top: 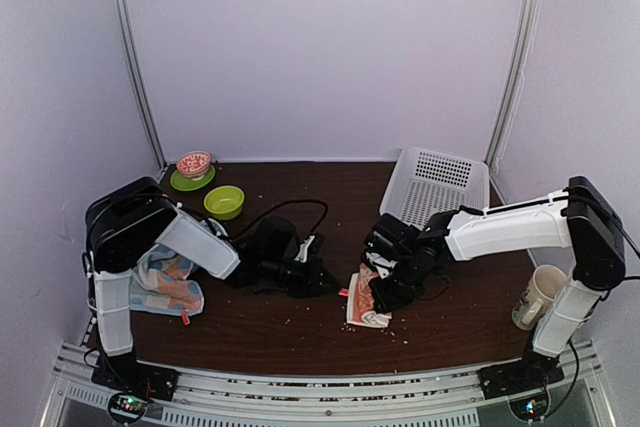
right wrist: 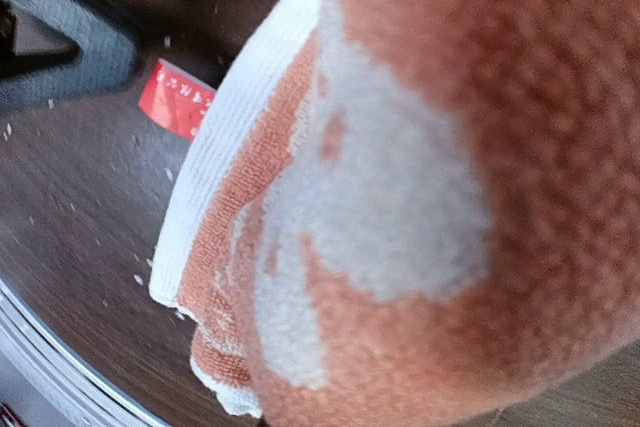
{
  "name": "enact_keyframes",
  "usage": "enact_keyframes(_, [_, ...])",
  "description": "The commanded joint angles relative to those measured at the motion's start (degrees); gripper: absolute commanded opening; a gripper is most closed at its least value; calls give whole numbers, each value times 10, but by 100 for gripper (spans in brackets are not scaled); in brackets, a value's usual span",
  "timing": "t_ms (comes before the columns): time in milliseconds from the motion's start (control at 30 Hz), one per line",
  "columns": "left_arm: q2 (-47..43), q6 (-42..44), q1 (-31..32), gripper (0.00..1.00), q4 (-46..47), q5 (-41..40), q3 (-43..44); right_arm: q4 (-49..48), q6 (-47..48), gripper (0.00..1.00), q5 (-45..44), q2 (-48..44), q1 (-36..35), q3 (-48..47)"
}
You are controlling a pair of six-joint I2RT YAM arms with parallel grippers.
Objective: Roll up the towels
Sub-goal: Roll the towel at the center of the board.
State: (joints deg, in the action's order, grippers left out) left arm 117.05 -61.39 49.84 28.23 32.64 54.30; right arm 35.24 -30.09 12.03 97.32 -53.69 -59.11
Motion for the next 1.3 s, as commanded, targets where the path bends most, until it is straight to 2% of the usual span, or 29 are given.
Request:
enact_keyframes(0, [-64, 16, 5, 0, 29, -2, -25, 127, 88, 0, -3, -10, -22, -1])
enact_keyframes(100, [-71, 18, 15, 0, 39, 19, -15, 128, 116, 0, 30, 9, -49, -8])
enact_keyframes(200, [-77, 44, 27, 0, 9, 31, 11, 132, 138, 0, 43, 28, -70, -23])
enact_keyframes(367, [-57, 72, 32, 0, -20, 61, 47, 126, 142, 0, 24, 49, -63, -32])
enact_keyframes(700, [16, 16, 37, 0, 83, 166, 66, 87, 116, 0, 10, 46, -56, -24])
enact_keyframes(800, [45, -33, 37, 0, 134, 195, 64, 73, 100, 0, -6, 36, -54, -18])
enact_keyframes(867, [49, -60, 33, 0, 175, 184, 45, 66, 90, 0, -16, 34, -54, -17])
enact_keyframes(1000, [-2, -74, -6, 0, 223, 119, -60, 60, 74, 0, -31, 35, -52, -17])
enact_keyframes(1133, [-72, -60, -37, 0, 199, 73, -130, 54, 68, 0, -31, 38, -50, -17])
enact_keyframes(1267, [-141, -25, -36, 0, 145, 37, -174, 51, 70, 0, -27, 37, -43, -15])
